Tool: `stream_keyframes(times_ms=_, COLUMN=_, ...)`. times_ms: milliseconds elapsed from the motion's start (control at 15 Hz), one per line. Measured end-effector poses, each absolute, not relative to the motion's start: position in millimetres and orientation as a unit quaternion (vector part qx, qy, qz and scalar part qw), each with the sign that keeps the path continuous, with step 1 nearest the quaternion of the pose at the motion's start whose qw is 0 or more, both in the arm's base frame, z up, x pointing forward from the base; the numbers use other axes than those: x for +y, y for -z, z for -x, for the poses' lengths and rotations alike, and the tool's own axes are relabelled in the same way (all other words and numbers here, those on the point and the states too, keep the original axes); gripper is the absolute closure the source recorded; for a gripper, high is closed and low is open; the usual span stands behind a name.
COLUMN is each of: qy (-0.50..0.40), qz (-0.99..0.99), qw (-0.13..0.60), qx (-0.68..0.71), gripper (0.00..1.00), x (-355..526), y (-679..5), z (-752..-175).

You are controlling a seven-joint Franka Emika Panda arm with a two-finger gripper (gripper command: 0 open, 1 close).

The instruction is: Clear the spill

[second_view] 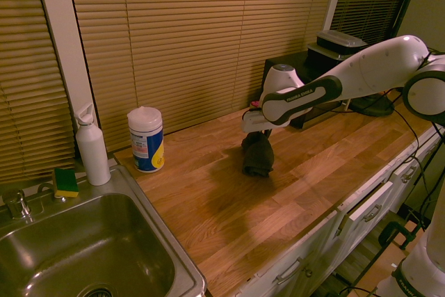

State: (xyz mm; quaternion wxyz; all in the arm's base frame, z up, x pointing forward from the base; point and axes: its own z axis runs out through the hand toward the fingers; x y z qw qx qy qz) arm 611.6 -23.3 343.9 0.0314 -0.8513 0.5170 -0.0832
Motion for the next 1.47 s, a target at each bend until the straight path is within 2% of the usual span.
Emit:
stream_keyframes(times_ms=400, qy=0.089, qz=0.867, qw=0.031, qx=0.488, gripper=1.00, x=7, y=-342, z=-605)
stream_keyframes(times_ms=1467, qy=0.076, qz=0.921, qw=0.017, qx=0.381, gripper=1.00, x=235, y=-337, z=-539)
